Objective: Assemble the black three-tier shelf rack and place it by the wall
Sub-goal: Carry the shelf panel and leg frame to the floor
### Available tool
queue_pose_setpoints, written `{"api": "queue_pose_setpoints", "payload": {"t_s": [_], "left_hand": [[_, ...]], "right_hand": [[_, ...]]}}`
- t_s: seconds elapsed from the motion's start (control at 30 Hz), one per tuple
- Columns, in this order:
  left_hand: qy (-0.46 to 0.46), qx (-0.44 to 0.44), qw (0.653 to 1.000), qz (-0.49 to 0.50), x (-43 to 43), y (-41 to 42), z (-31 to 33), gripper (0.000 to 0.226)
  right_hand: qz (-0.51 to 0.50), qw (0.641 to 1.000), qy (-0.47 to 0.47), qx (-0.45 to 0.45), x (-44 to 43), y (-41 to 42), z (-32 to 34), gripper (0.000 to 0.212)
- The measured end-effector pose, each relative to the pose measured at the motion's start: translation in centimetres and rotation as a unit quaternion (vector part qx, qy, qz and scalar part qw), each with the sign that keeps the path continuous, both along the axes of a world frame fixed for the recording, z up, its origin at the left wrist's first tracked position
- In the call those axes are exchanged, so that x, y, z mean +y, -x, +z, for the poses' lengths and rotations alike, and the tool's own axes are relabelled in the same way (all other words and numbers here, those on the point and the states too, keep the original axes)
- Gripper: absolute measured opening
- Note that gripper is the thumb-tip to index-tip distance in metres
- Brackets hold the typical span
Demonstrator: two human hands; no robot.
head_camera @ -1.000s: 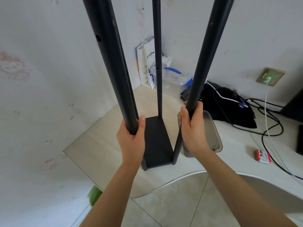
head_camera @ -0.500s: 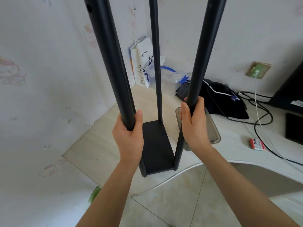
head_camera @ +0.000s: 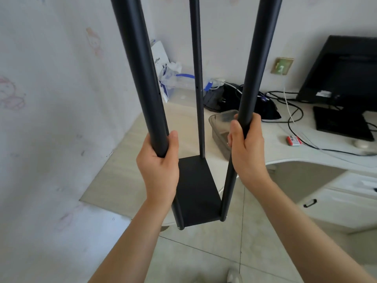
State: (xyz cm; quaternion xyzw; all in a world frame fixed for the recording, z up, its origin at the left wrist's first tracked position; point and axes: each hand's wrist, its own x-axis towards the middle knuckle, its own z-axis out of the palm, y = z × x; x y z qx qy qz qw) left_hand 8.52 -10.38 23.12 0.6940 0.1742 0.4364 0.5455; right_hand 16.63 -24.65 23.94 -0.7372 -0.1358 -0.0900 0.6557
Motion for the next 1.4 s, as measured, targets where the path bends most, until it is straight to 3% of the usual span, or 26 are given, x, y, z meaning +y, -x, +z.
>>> {"api": "queue_pose_setpoints", "payload": {"t_s": [0.43, 0.53, 0.9, 1.13, 1.4], "left_hand": [[0.021, -0.001, 0.993, -0.115, -7.2, 7.8, 1.0, 0.034], [0.013, -0.007, 0.991, -0.134, -10.5, 10.0, 0.9, 0.035], [0.016, -0.007, 0.973, -0.23, -26.3, 19.9, -1.7, 0.036], [0.02, 0.058, 0.937, -0.344, -35.4, 24.2, -5.3, 0.037], [-0.012, 0.144, 0.864, -0.482, -42.8, 26.6, -9.4, 0.04]], "right_hand": [[-0.101, 0.995, 0.0, 0.0, -8.8, 10.5, 0.6, 0.006], [-0.122, 0.992, -0.003, -0.008, -12.5, 13.5, 0.8, 0.013], [-0.181, 0.983, 0.03, 0.014, -29.9, 27.5, -0.5, 0.005], [-0.231, 0.971, 0.017, 0.059, -39.9, 35.4, -2.9, 0.022], [-0.369, 0.926, -0.012, 0.081, -47.3, 41.9, -3.5, 0.021]]}}
